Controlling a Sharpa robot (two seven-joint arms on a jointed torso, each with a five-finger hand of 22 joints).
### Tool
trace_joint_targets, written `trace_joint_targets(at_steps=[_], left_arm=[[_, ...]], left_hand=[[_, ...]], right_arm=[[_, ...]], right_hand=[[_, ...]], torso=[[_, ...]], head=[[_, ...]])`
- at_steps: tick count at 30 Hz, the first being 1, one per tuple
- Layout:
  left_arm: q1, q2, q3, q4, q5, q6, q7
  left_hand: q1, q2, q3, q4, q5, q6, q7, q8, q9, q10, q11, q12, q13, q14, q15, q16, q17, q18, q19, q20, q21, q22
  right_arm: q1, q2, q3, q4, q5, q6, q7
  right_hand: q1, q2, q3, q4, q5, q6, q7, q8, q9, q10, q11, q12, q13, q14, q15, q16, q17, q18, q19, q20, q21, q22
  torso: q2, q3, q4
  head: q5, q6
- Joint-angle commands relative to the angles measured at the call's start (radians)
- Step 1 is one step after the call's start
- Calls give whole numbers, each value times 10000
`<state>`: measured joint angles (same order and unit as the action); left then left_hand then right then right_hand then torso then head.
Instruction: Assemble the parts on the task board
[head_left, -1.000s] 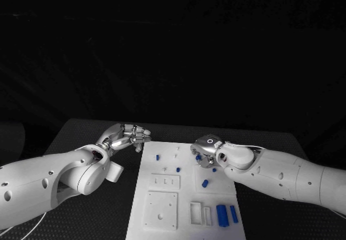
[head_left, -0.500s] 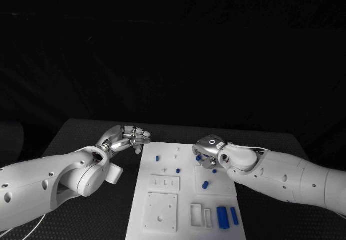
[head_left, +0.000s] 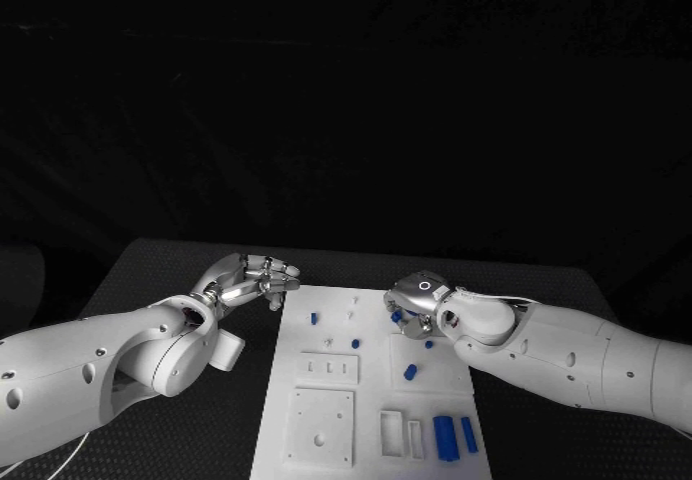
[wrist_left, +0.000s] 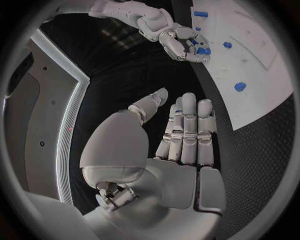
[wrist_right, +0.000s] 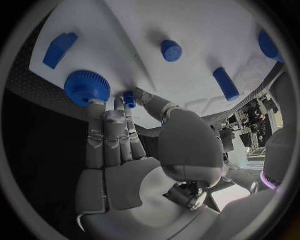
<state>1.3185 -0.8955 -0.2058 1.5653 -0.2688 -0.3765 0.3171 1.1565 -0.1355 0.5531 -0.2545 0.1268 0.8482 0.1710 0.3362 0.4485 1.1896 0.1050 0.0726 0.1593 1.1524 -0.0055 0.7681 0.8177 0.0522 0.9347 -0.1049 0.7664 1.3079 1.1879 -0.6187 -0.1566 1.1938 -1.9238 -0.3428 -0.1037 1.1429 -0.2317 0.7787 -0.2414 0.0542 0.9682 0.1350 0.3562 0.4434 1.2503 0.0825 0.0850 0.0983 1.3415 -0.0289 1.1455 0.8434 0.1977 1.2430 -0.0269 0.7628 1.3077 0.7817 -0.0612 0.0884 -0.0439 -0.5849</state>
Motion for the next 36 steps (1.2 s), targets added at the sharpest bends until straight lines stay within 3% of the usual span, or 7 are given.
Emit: trace_joint_targets(at_steps=[1,12,19,28,36], left_arm=[[15,18,9,-1,70,108,88],[15,22,9,-9,80,102,94],[16,20,9,4,80,104,93],[17,22,9,-16,80,79,94],[17,54,10,-33,80,66,89]], left_hand=[[-74,-20,3,61,22,-42,-10,-38,-14,-38,2,-55,-13,73,-12,71,5,457,-66,-3,58,138],[-75,-11,10,67,29,-26,-12,-36,-11,-28,-4,-47,-10,98,-18,104,10,460,-65,-4,65,133],[-71,-13,12,64,31,-24,-13,-38,-10,-30,-6,-48,-10,104,-20,115,12,461,-66,-6,66,131],[-60,-20,17,55,34,-25,-13,-42,-11,-34,-8,-50,-11,109,-22,128,13,463,-69,-8,69,128],[-54,-23,20,51,36,-26,-13,-46,-11,-38,-8,-51,-12,110,-22,136,12,463,-70,-8,71,126]], right_arm=[[-111,-8,-78,-4,-103,553,-30],[-112,-21,-78,38,-310,298,-221],[-109,-131,-64,461,-345,-355,-682],[-2,-82,171,797,-557,-644,-1269],[1,304,242,789,-887,-995,-1828]], right_hand=[[39,32,70,31,-37,55,-26,120,57,270,-80,118,89,-56,-89,90,-41,641,-4,-39,70,198],[50,576,258,-153,-56,764,-352,545,414,1067,-444,458,483,-133,-449,227,-114,641,-10,-58,249,223],[-4,588,282,-249,-56,840,-391,589,497,1169,-495,486,579,-157,-500,238,-148,641,-34,-52,294,215],[-29,541,333,-308,-55,908,-424,610,553,1216,-520,484,646,-163,-525,250,-178,641,-31,-45,355,221],[-31,508,382,-327,-55,937,-438,610,576,1228,-529,472,678,-166,-534,258,-196,641,-35,-35,390,221]], torso=[[28,-10,12],[57,-20,-12],[65,-32,-26],[78,-41,-21],[96,-44,6]], head=[[12,-4],[15,28],[-9,109],[-24,222],[-6,278]])
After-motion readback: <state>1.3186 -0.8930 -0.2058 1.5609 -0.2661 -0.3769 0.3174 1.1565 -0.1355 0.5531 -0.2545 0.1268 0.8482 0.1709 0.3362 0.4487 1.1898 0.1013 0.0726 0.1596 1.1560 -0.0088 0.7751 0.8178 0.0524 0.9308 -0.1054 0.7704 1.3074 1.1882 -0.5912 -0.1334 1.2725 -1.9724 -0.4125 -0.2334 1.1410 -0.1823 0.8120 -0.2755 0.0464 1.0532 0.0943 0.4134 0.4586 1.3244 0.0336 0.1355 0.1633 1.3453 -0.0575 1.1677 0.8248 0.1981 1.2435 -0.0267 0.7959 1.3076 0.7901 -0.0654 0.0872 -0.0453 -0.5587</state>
